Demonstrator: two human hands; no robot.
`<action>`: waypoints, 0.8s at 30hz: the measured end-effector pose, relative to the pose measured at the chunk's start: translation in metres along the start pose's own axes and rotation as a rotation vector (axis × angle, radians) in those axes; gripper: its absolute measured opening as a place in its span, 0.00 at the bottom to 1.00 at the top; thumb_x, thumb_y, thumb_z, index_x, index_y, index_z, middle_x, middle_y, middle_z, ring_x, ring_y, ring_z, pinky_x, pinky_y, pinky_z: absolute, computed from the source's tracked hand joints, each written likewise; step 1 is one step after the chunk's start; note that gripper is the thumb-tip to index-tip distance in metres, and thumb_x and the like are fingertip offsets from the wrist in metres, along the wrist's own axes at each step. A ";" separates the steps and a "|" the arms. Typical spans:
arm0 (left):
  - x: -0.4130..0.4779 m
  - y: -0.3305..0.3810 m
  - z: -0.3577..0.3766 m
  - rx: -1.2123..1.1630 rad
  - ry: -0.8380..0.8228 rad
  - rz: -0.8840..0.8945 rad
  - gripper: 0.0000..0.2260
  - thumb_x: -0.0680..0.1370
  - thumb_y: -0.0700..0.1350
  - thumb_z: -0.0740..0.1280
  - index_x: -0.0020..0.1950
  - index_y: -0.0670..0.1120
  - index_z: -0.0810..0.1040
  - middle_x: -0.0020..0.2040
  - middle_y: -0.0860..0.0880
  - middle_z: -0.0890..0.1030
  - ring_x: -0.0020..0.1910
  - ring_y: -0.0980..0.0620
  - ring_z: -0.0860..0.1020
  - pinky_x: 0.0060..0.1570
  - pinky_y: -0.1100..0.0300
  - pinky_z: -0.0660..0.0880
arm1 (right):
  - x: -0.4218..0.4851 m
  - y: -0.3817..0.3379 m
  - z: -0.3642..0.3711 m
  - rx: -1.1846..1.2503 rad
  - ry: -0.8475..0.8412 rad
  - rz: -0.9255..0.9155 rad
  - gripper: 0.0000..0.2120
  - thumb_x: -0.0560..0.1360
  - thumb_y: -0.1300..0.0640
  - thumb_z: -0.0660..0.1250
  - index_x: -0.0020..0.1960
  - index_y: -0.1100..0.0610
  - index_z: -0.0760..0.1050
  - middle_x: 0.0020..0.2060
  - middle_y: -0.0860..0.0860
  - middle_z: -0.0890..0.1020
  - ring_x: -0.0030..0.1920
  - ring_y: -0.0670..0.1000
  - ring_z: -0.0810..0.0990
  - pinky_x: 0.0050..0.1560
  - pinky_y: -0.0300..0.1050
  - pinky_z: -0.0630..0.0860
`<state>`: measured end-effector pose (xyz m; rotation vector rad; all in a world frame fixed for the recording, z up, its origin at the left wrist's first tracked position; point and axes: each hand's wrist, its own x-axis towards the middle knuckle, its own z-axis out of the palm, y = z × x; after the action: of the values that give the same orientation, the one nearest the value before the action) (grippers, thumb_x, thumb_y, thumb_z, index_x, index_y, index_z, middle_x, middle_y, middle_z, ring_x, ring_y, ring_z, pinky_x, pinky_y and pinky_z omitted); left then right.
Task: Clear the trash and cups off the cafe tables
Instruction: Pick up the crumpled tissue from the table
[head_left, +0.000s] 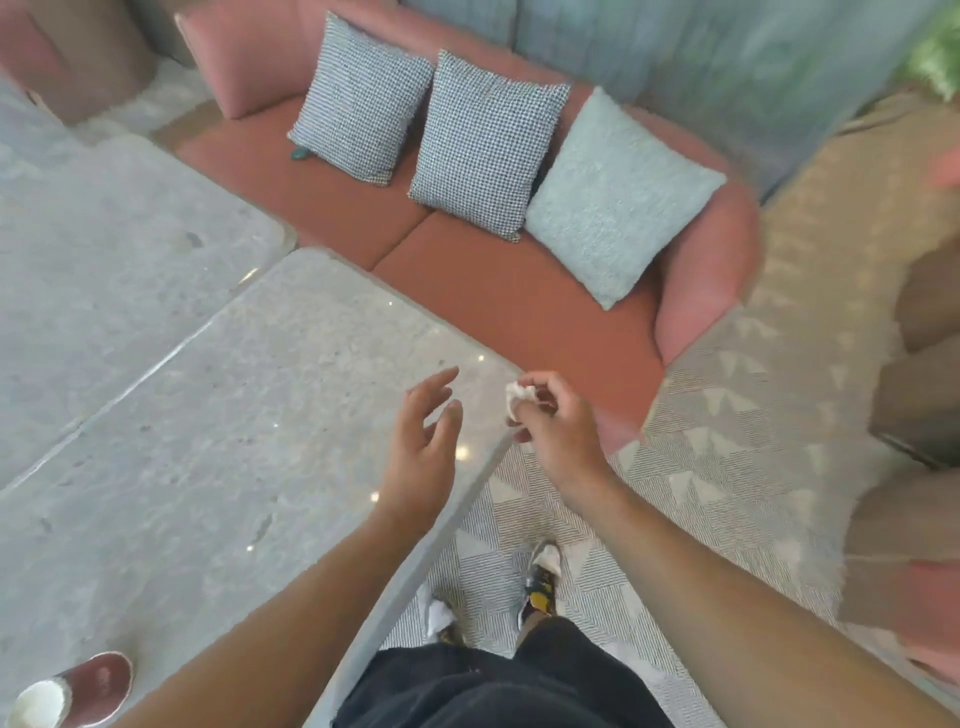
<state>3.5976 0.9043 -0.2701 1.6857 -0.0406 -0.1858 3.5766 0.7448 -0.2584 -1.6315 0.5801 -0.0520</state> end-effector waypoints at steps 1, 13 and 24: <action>0.000 0.006 0.011 -0.007 -0.032 0.019 0.15 0.84 0.46 0.63 0.65 0.66 0.77 0.68 0.53 0.79 0.68 0.61 0.77 0.65 0.58 0.76 | -0.005 -0.003 -0.013 0.046 0.053 -0.005 0.07 0.81 0.64 0.68 0.54 0.54 0.80 0.48 0.55 0.86 0.42 0.49 0.85 0.42 0.47 0.84; -0.007 0.073 0.176 -0.061 -0.351 0.182 0.17 0.82 0.47 0.63 0.71 0.54 0.78 0.69 0.50 0.79 0.70 0.56 0.77 0.71 0.48 0.75 | -0.030 -0.018 -0.181 0.338 0.424 -0.077 0.16 0.77 0.65 0.68 0.47 0.42 0.83 0.42 0.44 0.86 0.40 0.50 0.86 0.39 0.46 0.82; -0.026 0.100 0.353 -0.095 -0.394 0.210 0.17 0.81 0.46 0.64 0.68 0.56 0.79 0.66 0.52 0.82 0.66 0.60 0.79 0.64 0.57 0.77 | -0.017 -0.015 -0.359 0.375 0.488 -0.129 0.13 0.80 0.66 0.67 0.53 0.49 0.82 0.36 0.44 0.83 0.29 0.47 0.77 0.30 0.41 0.74</action>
<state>3.5282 0.5479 -0.2078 1.5172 -0.4937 -0.3531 3.4360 0.4227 -0.1820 -1.2846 0.7801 -0.6315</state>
